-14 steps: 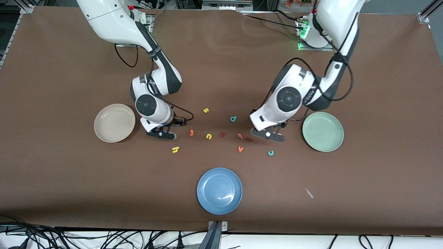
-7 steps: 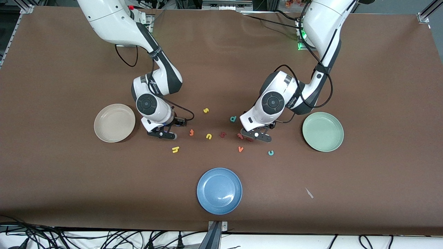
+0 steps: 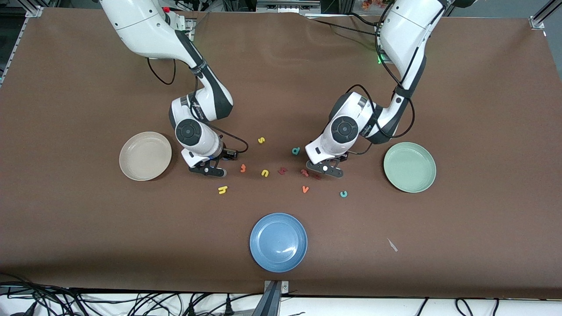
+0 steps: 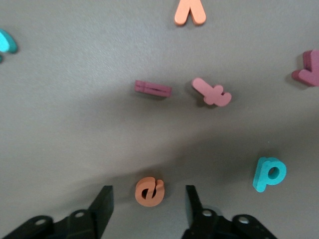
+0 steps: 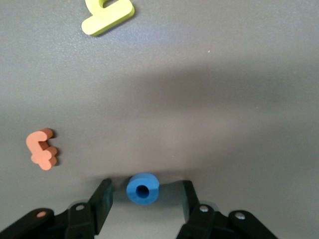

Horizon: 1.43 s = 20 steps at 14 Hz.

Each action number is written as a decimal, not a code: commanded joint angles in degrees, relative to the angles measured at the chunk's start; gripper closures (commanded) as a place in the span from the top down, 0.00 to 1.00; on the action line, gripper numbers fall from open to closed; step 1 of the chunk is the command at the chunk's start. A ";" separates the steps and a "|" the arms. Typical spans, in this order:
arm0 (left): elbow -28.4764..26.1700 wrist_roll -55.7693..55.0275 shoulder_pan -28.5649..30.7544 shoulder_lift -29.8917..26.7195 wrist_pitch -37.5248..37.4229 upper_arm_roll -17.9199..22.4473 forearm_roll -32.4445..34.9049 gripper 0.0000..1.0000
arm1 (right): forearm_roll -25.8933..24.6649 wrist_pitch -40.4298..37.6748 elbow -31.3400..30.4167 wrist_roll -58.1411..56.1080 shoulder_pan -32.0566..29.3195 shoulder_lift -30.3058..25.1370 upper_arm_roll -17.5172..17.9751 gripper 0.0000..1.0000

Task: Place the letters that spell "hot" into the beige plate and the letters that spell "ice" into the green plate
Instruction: 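Grasp the blue o with the right gripper while the left gripper grasps the e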

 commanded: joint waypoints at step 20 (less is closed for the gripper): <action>-0.57 0.18 -0.10 -1.34 -0.86 1.04 1.97 0.13 | 1.23 0.77 0.39 -0.07 0.25 -0.30 0.29 0.24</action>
